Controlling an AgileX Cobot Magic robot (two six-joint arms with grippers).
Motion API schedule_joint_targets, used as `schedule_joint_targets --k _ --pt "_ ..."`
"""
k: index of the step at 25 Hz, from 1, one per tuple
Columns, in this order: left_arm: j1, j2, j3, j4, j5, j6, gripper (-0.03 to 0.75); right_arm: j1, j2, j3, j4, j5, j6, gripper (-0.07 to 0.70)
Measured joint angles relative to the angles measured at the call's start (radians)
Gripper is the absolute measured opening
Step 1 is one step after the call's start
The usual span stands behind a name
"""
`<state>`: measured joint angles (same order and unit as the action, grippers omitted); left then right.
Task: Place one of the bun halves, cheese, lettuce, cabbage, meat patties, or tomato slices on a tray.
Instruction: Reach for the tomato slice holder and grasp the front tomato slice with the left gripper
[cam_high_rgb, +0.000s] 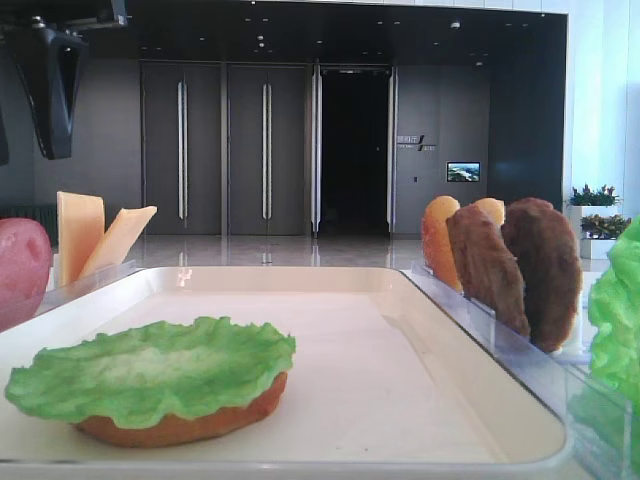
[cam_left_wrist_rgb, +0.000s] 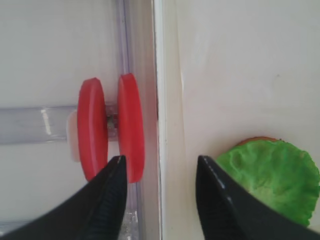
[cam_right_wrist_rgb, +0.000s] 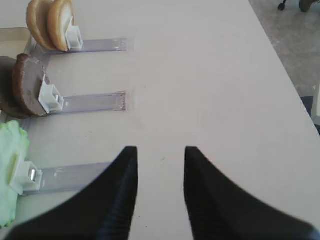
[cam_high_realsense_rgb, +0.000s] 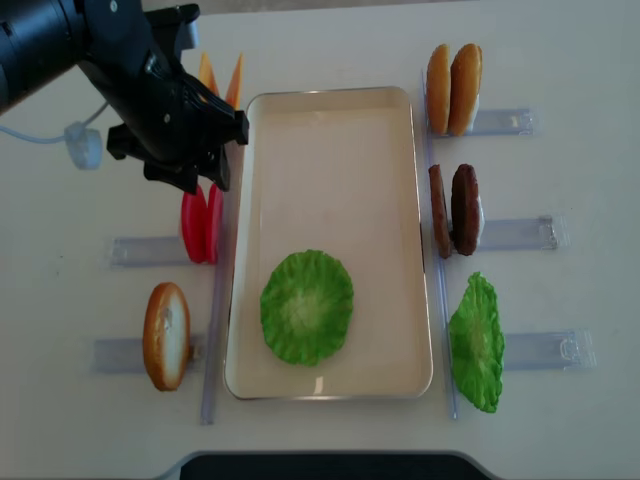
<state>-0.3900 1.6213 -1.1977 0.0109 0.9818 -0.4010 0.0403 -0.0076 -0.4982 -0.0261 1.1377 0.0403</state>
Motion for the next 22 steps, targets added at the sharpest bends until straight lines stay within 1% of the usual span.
schedule_joint_targets --k 8,14,22 --pt "0.000 0.031 0.000 0.012 0.000 -0.010 0.349 0.000 0.000 0.000 0.000 0.000 0.000 0.253" --pt "0.000 0.070 0.000 0.044 0.017 -0.023 0.349 0.000 0.000 0.000 0.000 0.000 0.000 0.253" --pt "0.000 0.117 0.000 0.062 0.017 -0.025 0.349 0.000 0.000 0.000 0.000 0.000 0.000 0.253"
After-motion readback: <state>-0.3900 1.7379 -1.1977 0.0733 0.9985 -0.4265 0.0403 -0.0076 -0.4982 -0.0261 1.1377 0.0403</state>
